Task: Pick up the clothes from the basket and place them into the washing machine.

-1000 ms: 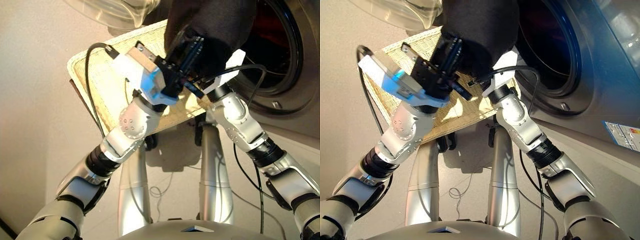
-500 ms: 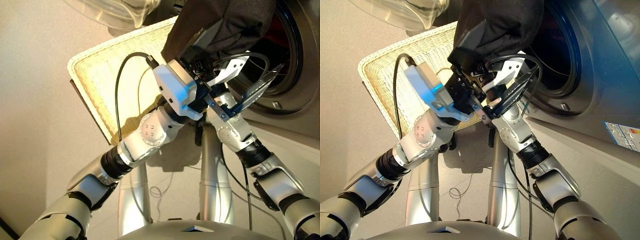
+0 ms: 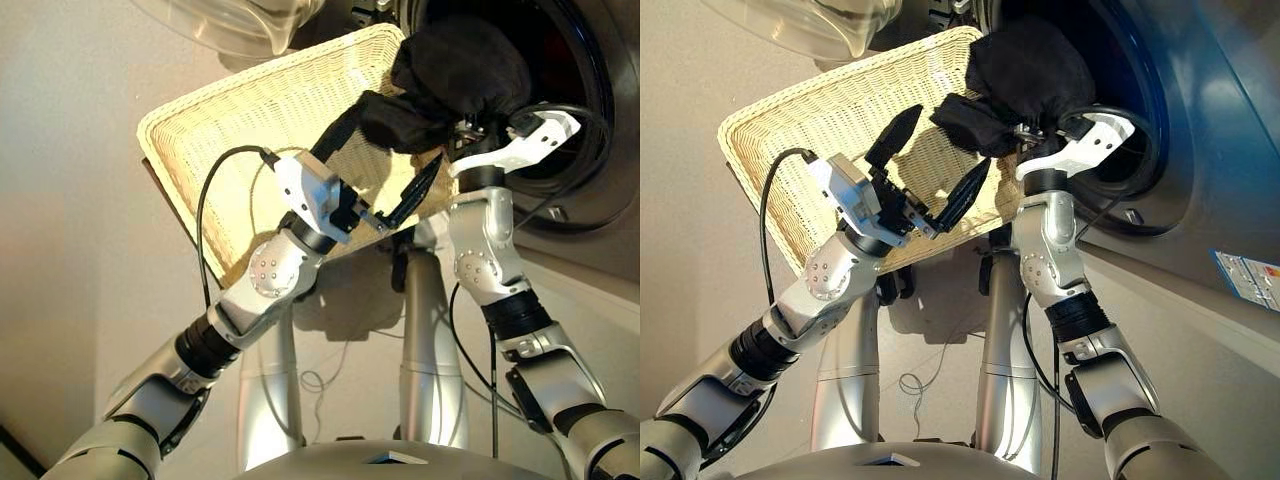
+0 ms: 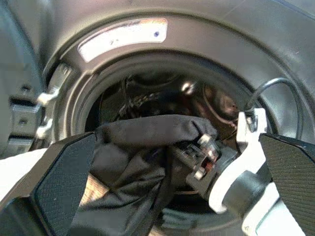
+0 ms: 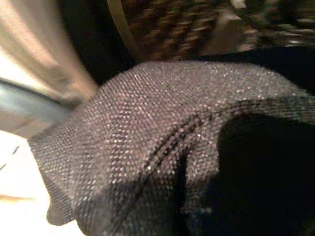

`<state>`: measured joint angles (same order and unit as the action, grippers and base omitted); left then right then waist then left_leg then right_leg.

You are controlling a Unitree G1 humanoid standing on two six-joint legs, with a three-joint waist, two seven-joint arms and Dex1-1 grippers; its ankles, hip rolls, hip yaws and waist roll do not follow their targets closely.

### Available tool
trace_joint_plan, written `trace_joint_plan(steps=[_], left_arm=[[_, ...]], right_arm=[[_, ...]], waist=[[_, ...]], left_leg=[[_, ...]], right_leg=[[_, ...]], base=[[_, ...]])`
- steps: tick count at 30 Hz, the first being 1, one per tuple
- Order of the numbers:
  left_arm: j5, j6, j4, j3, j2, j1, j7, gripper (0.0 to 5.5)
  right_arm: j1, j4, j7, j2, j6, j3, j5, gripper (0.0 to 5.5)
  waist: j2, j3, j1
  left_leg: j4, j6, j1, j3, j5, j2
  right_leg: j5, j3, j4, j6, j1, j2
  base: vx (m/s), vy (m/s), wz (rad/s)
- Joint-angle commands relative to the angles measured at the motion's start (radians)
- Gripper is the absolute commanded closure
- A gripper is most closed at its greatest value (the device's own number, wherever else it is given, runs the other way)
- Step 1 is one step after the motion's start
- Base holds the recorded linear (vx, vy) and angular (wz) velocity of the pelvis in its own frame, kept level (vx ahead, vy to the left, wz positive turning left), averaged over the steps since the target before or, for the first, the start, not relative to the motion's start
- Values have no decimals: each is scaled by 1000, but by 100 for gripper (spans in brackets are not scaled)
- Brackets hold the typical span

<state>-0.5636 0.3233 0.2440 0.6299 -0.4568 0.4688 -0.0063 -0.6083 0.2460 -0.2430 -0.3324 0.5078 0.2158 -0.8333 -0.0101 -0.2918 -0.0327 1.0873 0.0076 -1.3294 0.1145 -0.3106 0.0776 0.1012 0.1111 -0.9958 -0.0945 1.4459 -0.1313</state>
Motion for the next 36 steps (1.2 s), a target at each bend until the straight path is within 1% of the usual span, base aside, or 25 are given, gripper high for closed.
trace_joint_plan(steps=[1, 2, 3, 5, 9, 12, 14, 15, 16, 17, 18, 19, 20, 23, 25, 31, 36], left_arm=[[-35, 88, 147, -65, -41, -56, -30, 0], [-36, 87, 150, -67, -43, -57, -30, 0], [-47, 96, 164, -77, -49, -71, -29, 0], [-63, 103, 186, -95, -59, -91, -29, 0], [-93, 123, 222, -125, -66, -121, -37, 0], [-124, 129, 235, -132, -65, -132, -56, 0], [-130, 133, 252, -136, -68, -133, -62, 0], [-130, 133, 253, -138, -67, -132, -62, 0], [-133, 135, 265, -135, -68, -131, -68, 0], [-135, 138, 268, -132, -68, -128, -68, 0], [-132, 137, 269, -125, -76, -127, -70, 0], [-132, 136, 274, -124, -74, -122, -71, 0], [-134, 135, 281, -122, -76, -124, -75, 0], [-139, 129, 287, -126, -67, -138, -83, 0], [-138, 128, 286, -129, -69, -147, -84, 0], [-143, 129, 293, -144, -100, -179, -83, 0], [-144, 129, 297, -145, -128, -188, -78, 0]], right_arm=[[-77, 5, -90, 10, 127, -74, 30, 550], [-79, 7, -92, 12, 129, -74, 32, 550], [-96, 55, -133, 5, 136, -91, 53, 550], [-145, 143, -202, -14, 137, -108, 89, 550], [-271, 350, -308, -86, 105, -118, 178, 550], [-381, 534, -329, -128, 81, -103, 147, 550], [-465, 655, -333, -164, 55, -66, 133, 550], [-475, 664, -329, -166, 56, -62, 129, 550], [-550, 766, -333, -209, -1, 12, 184, 550], [-587, 814, -334, -224, -24, 49, 206, 550], [-616, 883, -315, -259, -90, 123, 278, 550], [-666, 937, -311, -278, -123, 187, 329, 550], [-700, 983, -288, -292, -171, 249, 377, 550], [-796, 1084, -253, -307, -214, 341, 386, 550], [-850, 1133, -250, -314, -219, 362, 359, 550], [-954, 1211, -275, -377, -219, 373, 301, 550], [-1001, 1265, -325, -473, -227, 364, 275, 550]], waist=[[-29, -6, 1], [-28, -7, 1], [-31, -7, 6], [-36, -8, 15], [-43, -9, 39], [-46, -11, 55], [-48, -16, 69], [-50, -18, 68], [-51, -22, 80], [-52, -25, 85], [-49, -27, 93], [-53, -33, 97], [-51, -37, 104], [-52, -55, 104], [-49, -64, 102], [-49, -73, 100], [-48, -67, 95]], left_leg=[[-57, 54, -47, -3, 65, -9], [-56, 54, -47, -3, 65, -8], [-56, 54, -48, -3, 64, -10], [-51, 53, -54, -2, 62, -10], [-43, 52, -63, -5, 60, -13], [-34, 49, -71, -9, 61, -14], [-27, 48, -79, -13, 61, -14], [-26, 47, -80, -13, 61, -13], [-22, 46, -88, -13, 64, -14], [-19, 46, -92, -15, 65, -13], [-17, 46, -97, -17, 69, -13], [-14, 45, -103, -19, 71, -11], [-13, 44, -105, -18, 74, -10], [0, 44, -118, -21, 76, -8], [6, 43, -122, -21, 77, -7], [3, 36, -126, -18, 81, -10], [4, 34, -134, -20, 80, -15]], right_leg=[[18, -15, 11, 58, -45, -16], [18, -15, 11, 58, -45, -15], [19, -15, 9, 58, -42, -15], [21, -16, 5, 59, -39, -17], [20, -17, -2, 58, -31, -18], [18, -17, -12, 58, -24, -20], [18, -16, -21, 58, -17, -20], [18, -16, -22, 58, -16, -20], [16, -16, -28, 58, -8, -22], [14, -16, -32, 58, -3, -24], [11, -16, -34, 58, 0, -27], [11, -16, -38, 58, 4, -28], [9, -17, -41, 59, 8, -30], [7, -16, -53, 63, 19, -29], [7, -15, -62, 64, 26, -29], [9, -16, -70, 64, 34, -36], [13, -16, -78, 63, 47, -36]], base=[[0, 0, 0], [0, 0, 0], [0, 0, 0], [0, 0, 0], [0, 0, 0], [0, 0, 0], [0, 0, 0], [0, 0, 0], [0, 0, 0], [-54, -10, 32], [0, 0, 0], [0, 0, 0], [0, 0, 0], [0, 0, 0], [0, 0, 0], [0, 0, 0], [0, 0, 0]])
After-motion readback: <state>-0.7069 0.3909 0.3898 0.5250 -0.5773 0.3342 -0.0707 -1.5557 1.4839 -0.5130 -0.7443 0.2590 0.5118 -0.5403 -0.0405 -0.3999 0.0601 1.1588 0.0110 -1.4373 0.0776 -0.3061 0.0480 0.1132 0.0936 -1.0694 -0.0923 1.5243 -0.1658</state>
